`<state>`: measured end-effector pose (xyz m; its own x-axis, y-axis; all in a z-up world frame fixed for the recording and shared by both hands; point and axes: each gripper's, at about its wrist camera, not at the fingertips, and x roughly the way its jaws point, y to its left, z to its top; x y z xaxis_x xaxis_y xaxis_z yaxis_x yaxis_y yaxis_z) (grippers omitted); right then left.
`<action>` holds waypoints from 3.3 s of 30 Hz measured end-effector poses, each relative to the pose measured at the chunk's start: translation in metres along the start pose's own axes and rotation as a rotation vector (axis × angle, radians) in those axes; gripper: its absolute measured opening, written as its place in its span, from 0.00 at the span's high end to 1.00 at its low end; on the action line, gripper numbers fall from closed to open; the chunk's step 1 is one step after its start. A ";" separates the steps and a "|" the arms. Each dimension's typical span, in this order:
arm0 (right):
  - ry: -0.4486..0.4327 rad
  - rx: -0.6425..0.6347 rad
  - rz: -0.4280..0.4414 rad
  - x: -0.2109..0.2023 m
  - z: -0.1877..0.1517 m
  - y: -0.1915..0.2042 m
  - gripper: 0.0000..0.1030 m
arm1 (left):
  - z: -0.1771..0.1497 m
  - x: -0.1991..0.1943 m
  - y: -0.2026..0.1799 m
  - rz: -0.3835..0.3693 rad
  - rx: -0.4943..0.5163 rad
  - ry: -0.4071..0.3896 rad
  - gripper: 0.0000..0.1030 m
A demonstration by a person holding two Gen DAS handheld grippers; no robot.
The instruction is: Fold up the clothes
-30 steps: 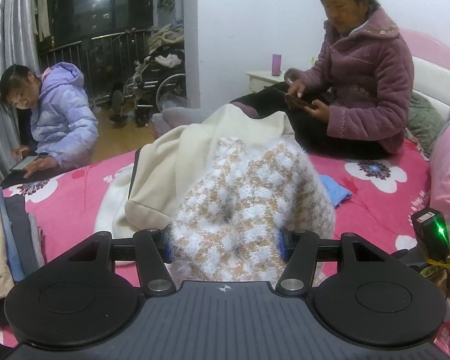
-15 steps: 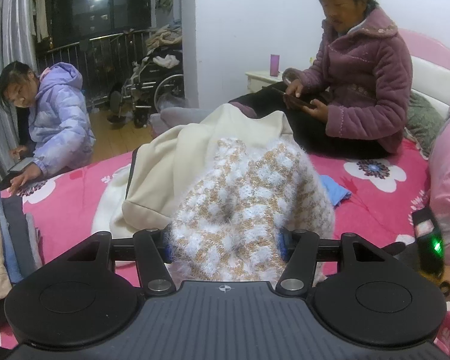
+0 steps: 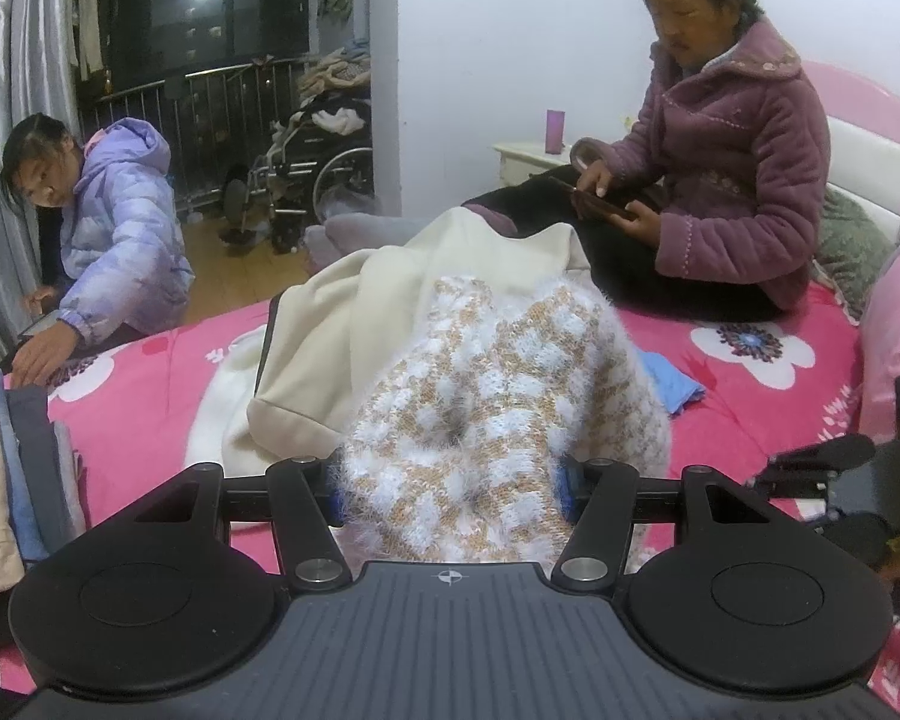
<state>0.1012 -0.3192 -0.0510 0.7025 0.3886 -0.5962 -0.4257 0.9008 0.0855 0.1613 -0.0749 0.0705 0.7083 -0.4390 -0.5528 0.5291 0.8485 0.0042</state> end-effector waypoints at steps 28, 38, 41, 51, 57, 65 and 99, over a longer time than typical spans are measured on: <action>0.173 -0.275 0.140 0.104 0.003 0.095 0.88 | -0.006 0.007 0.015 -0.011 -0.063 -0.009 0.44; 0.104 0.056 -0.069 0.084 -0.006 0.005 0.92 | -0.011 0.005 0.008 -0.012 -0.061 -0.024 0.44; 0.119 0.117 0.070 0.060 -0.009 -0.006 0.92 | -0.011 0.001 0.010 -0.014 -0.061 -0.022 0.44; 0.106 -0.045 0.055 -0.011 -0.018 0.017 0.93 | -0.024 -0.017 -0.003 -0.048 0.001 -0.059 0.44; 0.201 -0.241 0.277 -0.055 -0.047 0.073 0.93 | -0.042 -0.046 -0.020 -0.078 0.088 -0.095 0.45; 0.191 0.045 0.264 -0.079 -0.094 0.062 0.90 | -0.088 -0.090 -0.064 -0.092 0.287 -0.152 0.45; 0.239 0.572 0.218 -0.101 -0.158 -0.004 0.86 | -0.148 -0.135 -0.112 -0.128 0.607 -0.219 0.48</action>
<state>-0.0579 -0.3927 -0.1175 0.4601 0.5796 -0.6726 -0.1275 0.7928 0.5960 -0.0625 -0.0666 0.0215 0.6671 -0.6295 -0.3983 0.7398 0.4966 0.4541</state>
